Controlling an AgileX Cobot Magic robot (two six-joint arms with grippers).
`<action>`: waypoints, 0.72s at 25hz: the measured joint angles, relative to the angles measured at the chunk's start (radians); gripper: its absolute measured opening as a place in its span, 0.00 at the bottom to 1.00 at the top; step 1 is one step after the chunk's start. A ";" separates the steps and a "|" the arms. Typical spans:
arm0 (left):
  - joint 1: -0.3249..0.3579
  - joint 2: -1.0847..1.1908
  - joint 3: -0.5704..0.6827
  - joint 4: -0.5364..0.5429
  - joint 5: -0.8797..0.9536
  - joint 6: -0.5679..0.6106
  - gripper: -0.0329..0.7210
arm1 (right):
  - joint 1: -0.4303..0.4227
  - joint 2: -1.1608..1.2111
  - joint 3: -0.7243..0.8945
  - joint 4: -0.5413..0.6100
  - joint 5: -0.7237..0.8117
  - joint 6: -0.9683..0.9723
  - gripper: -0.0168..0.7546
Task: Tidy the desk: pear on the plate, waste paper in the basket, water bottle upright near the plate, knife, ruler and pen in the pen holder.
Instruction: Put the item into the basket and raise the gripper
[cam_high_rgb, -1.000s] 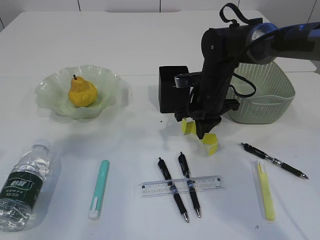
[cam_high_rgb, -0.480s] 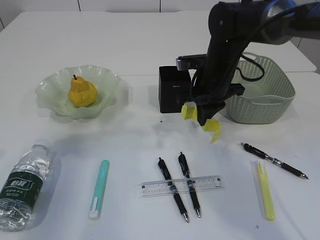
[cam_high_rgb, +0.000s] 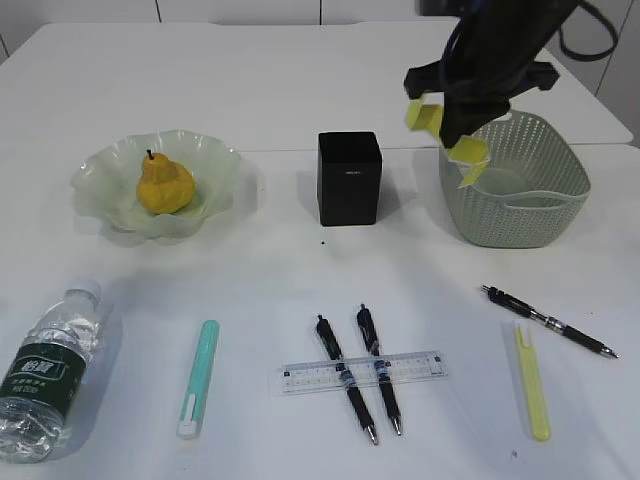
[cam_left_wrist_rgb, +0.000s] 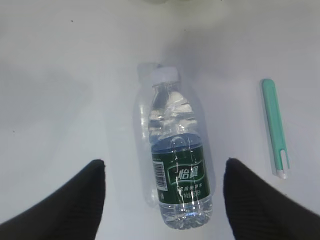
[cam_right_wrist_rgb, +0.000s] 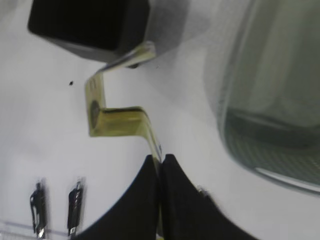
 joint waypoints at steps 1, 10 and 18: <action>0.000 0.000 0.000 0.000 0.000 0.000 0.73 | -0.022 -0.002 -0.010 0.000 -0.005 0.007 0.01; 0.000 0.000 0.000 0.000 0.022 0.000 0.73 | -0.202 0.020 -0.017 -0.019 -0.092 0.051 0.01; 0.000 0.000 0.000 0.000 0.047 0.000 0.73 | -0.237 0.089 -0.017 -0.027 -0.212 0.059 0.01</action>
